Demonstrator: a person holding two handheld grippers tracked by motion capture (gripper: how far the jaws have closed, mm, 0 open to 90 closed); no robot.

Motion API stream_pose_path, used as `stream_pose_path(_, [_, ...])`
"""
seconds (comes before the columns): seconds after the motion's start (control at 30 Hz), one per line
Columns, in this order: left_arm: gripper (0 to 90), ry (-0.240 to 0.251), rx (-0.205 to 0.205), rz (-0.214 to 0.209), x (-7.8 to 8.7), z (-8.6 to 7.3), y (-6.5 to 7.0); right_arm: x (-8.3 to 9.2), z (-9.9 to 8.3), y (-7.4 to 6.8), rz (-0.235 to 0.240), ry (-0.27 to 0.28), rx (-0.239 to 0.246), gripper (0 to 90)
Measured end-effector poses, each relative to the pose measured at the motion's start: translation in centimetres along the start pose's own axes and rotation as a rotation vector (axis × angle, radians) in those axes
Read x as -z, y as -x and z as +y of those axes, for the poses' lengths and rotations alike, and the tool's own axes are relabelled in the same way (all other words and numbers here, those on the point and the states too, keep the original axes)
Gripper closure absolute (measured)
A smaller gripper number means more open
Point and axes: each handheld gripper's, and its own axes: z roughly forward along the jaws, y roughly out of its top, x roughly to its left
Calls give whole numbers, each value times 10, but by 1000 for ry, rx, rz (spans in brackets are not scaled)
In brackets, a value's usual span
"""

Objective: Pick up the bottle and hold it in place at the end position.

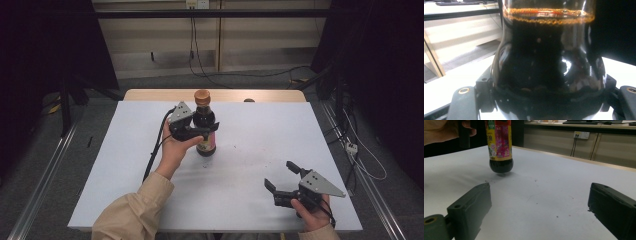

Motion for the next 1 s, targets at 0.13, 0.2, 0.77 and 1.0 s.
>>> stream_pose_path(0.13, [260,2,-10,-1,-4,2,-1,0,0,0,2,-1,-1,42])
stream_pose_path(0.2, [260,1,-16,0,-7,3,-2,0,0,0,2,-2,-2,42])
stream_pose_path(0.77, [259,-11,-52,-24,-25,1,-7,0,-1,1,0,0,-11,42])
stream_pose_path(1.0, [258,-18,-52,-26,-33,0,-6,0,-2,1,4,0,-15,42])
